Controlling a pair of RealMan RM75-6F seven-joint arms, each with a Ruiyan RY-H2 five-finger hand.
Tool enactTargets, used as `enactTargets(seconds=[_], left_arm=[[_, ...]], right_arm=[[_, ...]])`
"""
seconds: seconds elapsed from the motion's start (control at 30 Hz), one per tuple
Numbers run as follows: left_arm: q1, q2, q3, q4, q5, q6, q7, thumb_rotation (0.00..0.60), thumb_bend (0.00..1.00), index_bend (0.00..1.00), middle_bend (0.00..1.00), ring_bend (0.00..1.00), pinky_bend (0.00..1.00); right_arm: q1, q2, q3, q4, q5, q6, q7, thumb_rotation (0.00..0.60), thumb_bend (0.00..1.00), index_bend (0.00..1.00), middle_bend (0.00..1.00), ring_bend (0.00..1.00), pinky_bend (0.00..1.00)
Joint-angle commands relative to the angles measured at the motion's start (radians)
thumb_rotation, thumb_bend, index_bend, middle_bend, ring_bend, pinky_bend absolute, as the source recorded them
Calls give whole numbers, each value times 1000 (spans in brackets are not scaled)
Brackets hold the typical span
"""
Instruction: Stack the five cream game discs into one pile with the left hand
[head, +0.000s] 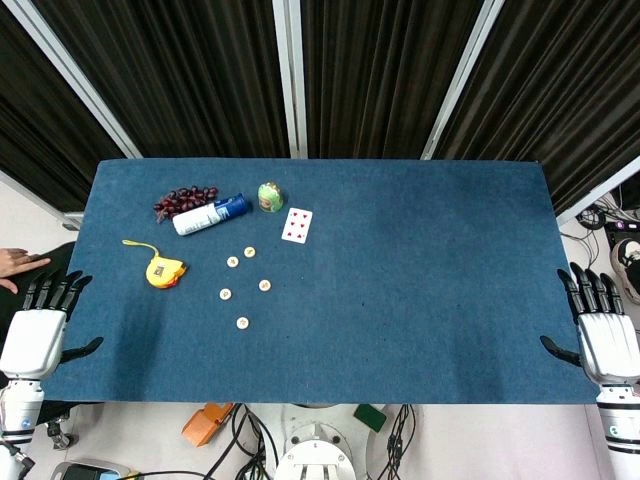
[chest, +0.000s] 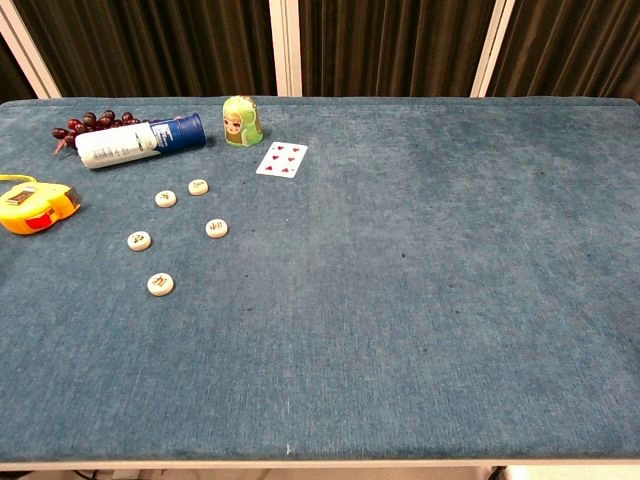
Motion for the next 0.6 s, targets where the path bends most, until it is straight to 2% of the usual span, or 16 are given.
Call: enactTargets(seconds=[0.03, 0.27, 0.37, 0.47, 0.6], left_arm=[[-3, -3, 2, 2, -2, -9, 2, 600, 118, 136, 94, 0, 0], [-27, -5, -1, -13, 24, -26, -2, 600, 119, 136, 95, 0, 0], [-60, -14, -11, -21, 42, -55, -5, 600, 157, 158, 102, 4, 0], [-122, -37, -26, -21, 55, -126, -18, 600, 222, 240, 130, 26, 0], [-205, -88, -49, -3, 41, -233, -26, 600, 233, 271, 132, 28, 0]], right_arm=[[2, 1, -1, -2, 0, -3, -1, 600, 238, 0, 37, 0, 0], [-2, 11, 3, -4, -6, 11, 9, 600, 239, 0, 37, 0, 0], [-8, 16, 8, -4, -10, 30, 18, 600, 238, 0, 37, 0, 0], [-14, 21, 9, -5, -13, 43, 26, 600, 238, 0, 37, 0, 0], [-20, 27, 9, -10, -14, 53, 31, 600, 238, 0, 37, 0, 0]])
